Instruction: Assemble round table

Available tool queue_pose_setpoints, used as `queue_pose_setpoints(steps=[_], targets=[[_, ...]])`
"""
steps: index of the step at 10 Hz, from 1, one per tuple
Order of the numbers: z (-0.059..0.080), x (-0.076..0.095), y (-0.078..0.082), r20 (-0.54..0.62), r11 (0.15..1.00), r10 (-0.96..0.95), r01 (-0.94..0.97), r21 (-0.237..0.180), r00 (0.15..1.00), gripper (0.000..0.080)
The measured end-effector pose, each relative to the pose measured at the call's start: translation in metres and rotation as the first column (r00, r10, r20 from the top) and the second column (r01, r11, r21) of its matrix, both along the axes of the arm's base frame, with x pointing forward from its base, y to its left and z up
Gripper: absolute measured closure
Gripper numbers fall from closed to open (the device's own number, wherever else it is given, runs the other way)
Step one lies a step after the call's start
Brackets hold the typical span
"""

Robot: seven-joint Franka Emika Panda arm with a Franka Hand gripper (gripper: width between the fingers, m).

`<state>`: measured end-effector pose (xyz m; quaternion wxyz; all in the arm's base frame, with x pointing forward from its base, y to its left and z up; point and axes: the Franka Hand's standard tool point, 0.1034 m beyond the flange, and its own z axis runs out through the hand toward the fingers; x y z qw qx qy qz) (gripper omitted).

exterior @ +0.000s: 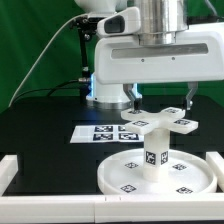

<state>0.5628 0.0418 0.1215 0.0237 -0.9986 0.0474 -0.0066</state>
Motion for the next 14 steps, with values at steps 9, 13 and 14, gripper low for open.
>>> queue_pose_setpoints(steps=[9,13,14], targets=[[-0.010,-0.003,-0.004,-0.009,0.989,0.140,-0.140,-0.037,0.990,0.0150],[-0.014,0.000,-0.003,-0.004,0.991,0.125,-0.125,-0.046,0.992,0.0150],[-0.014,0.000,-0.004,-0.004,0.992,0.120,-0.120,-0.046,0.993,0.0181]])
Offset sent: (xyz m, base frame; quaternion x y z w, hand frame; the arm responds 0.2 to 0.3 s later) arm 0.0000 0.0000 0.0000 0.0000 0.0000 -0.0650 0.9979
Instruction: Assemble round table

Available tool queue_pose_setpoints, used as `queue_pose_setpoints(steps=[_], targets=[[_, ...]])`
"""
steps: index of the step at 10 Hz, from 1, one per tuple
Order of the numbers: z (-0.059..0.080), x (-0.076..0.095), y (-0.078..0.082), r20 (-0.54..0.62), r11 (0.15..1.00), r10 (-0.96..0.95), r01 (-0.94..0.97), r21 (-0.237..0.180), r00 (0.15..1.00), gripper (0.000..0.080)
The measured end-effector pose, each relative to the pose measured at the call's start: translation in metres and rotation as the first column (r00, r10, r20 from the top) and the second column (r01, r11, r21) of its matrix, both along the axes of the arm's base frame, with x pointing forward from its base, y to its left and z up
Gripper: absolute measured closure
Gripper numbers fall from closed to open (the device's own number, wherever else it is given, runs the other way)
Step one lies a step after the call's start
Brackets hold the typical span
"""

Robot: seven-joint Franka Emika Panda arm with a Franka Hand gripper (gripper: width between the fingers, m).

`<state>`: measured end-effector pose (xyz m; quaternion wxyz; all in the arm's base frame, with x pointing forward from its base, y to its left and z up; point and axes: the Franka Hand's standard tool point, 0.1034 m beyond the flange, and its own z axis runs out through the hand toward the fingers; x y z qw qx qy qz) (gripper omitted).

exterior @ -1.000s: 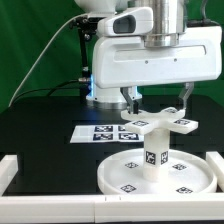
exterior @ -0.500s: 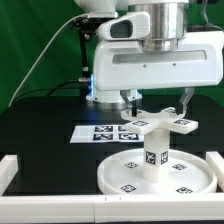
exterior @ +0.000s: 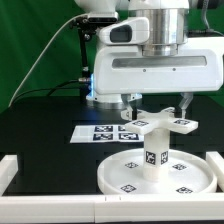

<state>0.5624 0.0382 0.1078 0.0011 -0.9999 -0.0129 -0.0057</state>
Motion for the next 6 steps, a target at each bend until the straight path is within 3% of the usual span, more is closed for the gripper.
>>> queue_pose_setpoints(steps=[1,2,3,6], targets=[[0.0000,0.0000,0.0000,0.000,1.000,-0.028,0.028,0.000,1.000,0.0316],[0.0001,0.0001,0.0001,0.000,0.999,-0.045,0.045,0.001,0.999,0.0316],[0.0000,0.0001,0.0003,0.000,0.996,-0.093,0.093,0.002,0.996,0.0370],[-0.0002,0.0006,-0.0005,0.006,0.920,-0.392,0.392,0.008,0.920,0.0370]])
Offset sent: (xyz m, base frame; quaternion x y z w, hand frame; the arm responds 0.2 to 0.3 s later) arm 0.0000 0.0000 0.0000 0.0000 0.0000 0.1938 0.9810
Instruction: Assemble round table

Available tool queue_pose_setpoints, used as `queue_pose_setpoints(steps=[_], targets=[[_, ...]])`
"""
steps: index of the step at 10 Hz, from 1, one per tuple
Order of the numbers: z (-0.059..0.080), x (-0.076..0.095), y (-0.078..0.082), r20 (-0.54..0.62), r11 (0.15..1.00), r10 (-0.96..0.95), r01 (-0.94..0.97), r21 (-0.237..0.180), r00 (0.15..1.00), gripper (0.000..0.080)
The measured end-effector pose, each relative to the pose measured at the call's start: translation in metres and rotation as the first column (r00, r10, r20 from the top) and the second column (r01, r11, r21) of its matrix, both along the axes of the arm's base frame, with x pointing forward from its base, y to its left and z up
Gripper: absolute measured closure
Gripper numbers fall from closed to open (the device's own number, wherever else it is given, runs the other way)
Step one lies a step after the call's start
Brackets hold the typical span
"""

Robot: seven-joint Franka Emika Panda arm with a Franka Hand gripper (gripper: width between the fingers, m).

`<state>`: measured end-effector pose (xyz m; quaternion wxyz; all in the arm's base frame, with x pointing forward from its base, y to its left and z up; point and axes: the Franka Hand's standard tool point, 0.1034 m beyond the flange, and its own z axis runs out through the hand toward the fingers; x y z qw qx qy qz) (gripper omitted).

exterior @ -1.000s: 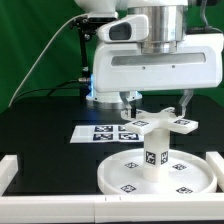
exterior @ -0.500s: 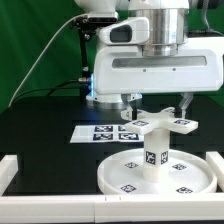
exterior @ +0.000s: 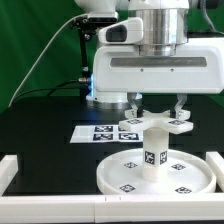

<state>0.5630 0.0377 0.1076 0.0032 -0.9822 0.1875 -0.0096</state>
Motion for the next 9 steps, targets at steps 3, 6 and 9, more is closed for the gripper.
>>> queue_pose_setpoints(steps=[3,6,9], targets=[[-0.0010,-0.0013,0.0043,-0.005,0.850,-0.526,0.526,0.026,0.851,0.0369],[-0.0017,-0.0002,0.0035,-0.028,0.520,-0.852,0.852,0.058,0.522,0.0368],[-0.0021,-0.0005,0.0037,-0.028,0.531,-0.846,0.846,0.057,0.533,0.0226]])
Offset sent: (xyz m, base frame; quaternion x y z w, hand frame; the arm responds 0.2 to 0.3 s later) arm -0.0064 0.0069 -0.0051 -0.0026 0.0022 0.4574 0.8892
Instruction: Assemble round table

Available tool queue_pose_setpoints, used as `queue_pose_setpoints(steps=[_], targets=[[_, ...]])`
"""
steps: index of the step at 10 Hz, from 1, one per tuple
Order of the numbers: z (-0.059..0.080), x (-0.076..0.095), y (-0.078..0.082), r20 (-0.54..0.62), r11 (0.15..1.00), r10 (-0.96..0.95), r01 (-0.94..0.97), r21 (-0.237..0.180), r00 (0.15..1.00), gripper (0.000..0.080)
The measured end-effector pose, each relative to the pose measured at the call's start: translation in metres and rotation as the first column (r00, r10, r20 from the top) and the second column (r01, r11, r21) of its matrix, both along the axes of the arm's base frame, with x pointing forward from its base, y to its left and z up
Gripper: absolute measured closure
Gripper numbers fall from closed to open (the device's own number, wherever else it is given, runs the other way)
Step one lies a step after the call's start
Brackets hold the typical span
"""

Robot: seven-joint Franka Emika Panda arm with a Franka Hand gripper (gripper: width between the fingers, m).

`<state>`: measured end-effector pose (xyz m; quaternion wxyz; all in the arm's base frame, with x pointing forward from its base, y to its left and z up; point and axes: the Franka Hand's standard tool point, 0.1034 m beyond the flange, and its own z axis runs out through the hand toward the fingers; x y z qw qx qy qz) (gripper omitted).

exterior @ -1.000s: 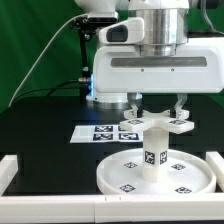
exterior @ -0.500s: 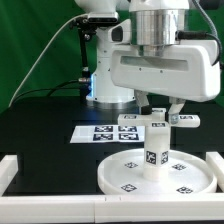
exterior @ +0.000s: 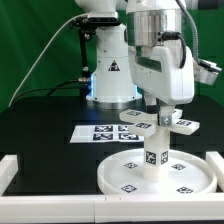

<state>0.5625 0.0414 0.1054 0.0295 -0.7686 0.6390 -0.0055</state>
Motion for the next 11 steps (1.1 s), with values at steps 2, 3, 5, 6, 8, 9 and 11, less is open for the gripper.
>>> queue_pose_setpoints(steps=[2,3,5,6,8,9,11], targets=[[0.007,0.001,0.000,-0.004,0.986,0.169,-0.169,0.005,0.986,0.0154],[0.012,0.004,-0.001,0.001,0.960,0.279,-0.279,0.007,0.960,0.0154],[0.015,0.008,0.000,0.015,0.822,0.569,-0.569,-0.018,0.822,0.0151],[0.015,0.008,0.004,0.007,0.755,0.655,-0.655,-0.031,0.755,0.0150],[0.015,0.008,0.001,0.007,0.673,0.739,-0.739,-0.040,0.673,0.0150],[0.015,0.008,0.001,0.007,0.623,0.782,-0.781,-0.044,0.623,0.0150],[0.014,0.008,-0.001,-0.010,0.357,0.934,-0.932,-0.063,0.358,0.0150]])
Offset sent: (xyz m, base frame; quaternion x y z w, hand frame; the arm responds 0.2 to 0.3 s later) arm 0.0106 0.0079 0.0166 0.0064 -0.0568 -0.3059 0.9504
